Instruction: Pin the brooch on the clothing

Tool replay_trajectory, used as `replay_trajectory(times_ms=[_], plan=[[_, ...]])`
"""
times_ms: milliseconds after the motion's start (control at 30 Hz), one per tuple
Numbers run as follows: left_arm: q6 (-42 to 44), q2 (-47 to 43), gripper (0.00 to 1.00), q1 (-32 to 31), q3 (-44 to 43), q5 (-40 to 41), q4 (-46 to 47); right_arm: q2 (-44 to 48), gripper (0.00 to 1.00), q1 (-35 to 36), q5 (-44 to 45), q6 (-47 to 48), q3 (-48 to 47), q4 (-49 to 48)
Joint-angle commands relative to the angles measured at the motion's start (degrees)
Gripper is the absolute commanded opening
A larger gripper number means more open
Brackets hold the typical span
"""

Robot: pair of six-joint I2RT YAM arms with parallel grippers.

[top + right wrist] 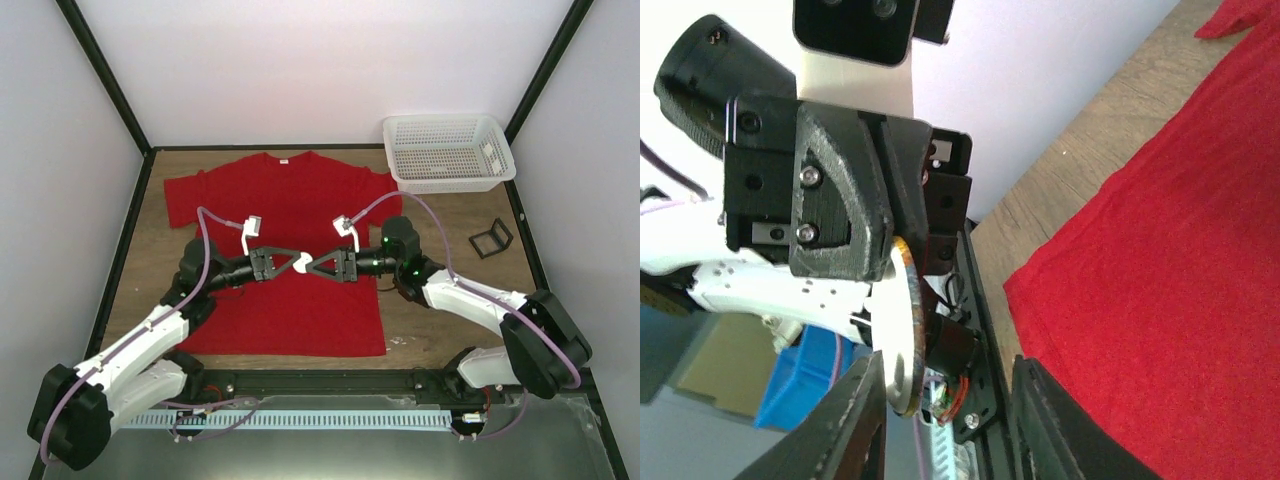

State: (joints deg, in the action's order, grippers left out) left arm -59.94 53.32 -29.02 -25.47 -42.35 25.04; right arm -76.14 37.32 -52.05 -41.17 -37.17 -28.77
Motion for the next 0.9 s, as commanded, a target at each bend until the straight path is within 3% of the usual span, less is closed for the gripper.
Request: replay_trajectory(times_ms=[0, 333, 467, 633, 867], plan=[[4.53, 0.63, 0.00, 0.19, -3.21, -4.22, -1.76, -0.44, 0.26, 0.14, -2.17, 2.64, -3.21, 1.73], [9.37, 1.85, 0.00, 0.53, -7.17, -8.13, -6.80, 0.92, 0.05, -0.32, -6.46, 3.46, -1.91, 0.87], [9.95, 1.75, 0.00, 0.58, -7.73, -8.43, -7.42, 1.95, 0.06, -0.31, -6.52, 3.42, -0.97, 0.30], [11.90, 1.32, 0.00, 0.64, -8.87, -8.79, -10.22, 3.35, 0.22, -0.39, -5.58, 3.93, -0.03, 1.26], [15.57, 1.39, 0.00, 0.71, -10.72, -9.52, -13.97, 4.09, 0.22, -0.84, -6.39, 5.40, -0.48, 3.09]])
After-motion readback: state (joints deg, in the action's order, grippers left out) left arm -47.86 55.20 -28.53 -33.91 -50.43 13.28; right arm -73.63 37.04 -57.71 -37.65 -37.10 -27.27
